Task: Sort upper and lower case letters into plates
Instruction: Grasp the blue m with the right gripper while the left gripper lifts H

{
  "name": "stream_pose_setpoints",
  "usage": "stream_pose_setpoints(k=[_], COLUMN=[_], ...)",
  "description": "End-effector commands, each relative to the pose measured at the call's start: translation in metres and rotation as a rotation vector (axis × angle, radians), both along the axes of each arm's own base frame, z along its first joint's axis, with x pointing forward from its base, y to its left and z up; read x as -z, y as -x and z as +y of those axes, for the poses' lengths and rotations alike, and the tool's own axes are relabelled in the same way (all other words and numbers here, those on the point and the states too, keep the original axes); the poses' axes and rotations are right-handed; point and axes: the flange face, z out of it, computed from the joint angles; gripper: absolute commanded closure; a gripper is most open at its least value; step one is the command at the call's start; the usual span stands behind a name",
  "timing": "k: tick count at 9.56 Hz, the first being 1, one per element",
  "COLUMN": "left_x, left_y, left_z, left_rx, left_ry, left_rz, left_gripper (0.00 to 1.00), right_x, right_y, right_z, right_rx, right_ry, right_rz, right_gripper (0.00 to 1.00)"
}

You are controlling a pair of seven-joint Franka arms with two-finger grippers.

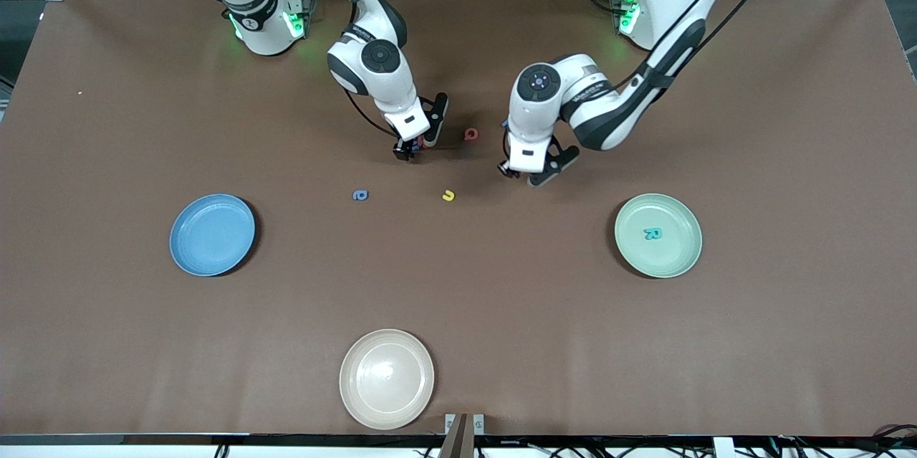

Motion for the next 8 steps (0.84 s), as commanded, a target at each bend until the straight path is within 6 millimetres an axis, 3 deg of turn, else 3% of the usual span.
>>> stream_pose_setpoints(k=[1,4,6,8], left_x=[-0.022,-0.044,-0.067,-0.080], left_y=[-0.030,-0.072,-0.099,-0.120], left_z=[0.021,0.055,0.069,0.092], left_rx=[0.026,0.052,0.090,0.136], left_ry=[-0.032,-0.024,-0.049,-0.041], left_rz=[-0.008,-0.035,-0.030,-0.026], left_gripper=[1.00,1.00,1.00,1.00], right_x=[0.010,0.010,0.000,-0.024], right_y=[-0.001,-0.001,-0.010,-0.025], right_z=[-0.006,-0.006,-0.011,-0.023], right_rx=[-0.015,-0.015,0.002,0.009], right_ry=[0.004,0.005,0.004,0.039], right_rz=[0.000,0.001,-0.009,-0.003], right_gripper=[0.67,0.91,0.94,0.95])
